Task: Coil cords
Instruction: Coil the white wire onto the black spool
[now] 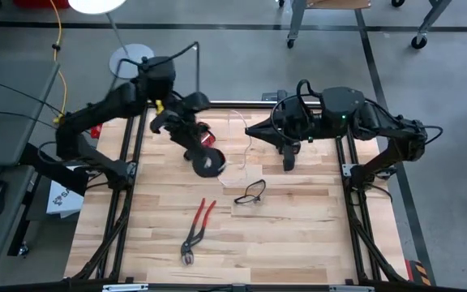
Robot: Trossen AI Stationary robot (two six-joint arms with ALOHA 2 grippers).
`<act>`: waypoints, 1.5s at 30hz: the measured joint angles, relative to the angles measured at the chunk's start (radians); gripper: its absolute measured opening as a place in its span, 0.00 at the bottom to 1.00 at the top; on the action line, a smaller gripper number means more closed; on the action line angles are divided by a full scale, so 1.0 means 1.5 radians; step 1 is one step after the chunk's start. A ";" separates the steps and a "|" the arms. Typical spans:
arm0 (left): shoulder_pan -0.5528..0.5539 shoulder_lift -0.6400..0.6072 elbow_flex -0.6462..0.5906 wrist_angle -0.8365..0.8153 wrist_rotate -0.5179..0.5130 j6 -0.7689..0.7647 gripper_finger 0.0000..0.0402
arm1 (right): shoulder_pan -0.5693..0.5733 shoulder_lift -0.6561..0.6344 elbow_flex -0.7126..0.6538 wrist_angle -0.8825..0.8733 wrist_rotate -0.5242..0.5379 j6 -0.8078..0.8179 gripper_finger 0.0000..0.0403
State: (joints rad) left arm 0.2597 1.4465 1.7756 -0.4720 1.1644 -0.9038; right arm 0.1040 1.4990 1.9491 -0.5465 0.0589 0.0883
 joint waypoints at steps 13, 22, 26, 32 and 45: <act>-0.075 0.133 0.000 0.679 0.029 -0.406 0.00 | 0.001 0.001 0.000 0.034 -0.041 0.006 0.00; -0.075 0.149 0.015 0.794 -0.050 -0.351 0.00 | 0.008 0.019 0.000 0.079 -0.127 0.029 0.00; -0.075 0.150 0.047 0.795 -0.061 -0.318 0.00 | 0.015 0.041 0.000 0.085 -0.159 0.041 0.00; -0.075 0.151 0.085 0.782 -0.098 -0.294 0.00 | 0.025 0.071 0.000 0.144 -0.193 0.047 0.00; -0.078 0.149 0.122 0.782 -0.113 -0.340 0.00 | 0.023 0.081 0.000 0.188 -0.150 0.061 0.00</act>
State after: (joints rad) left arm 0.1430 1.6707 1.9591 0.7013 0.9953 -1.4131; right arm 0.1390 1.6204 1.9491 -0.2649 -0.1665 0.1800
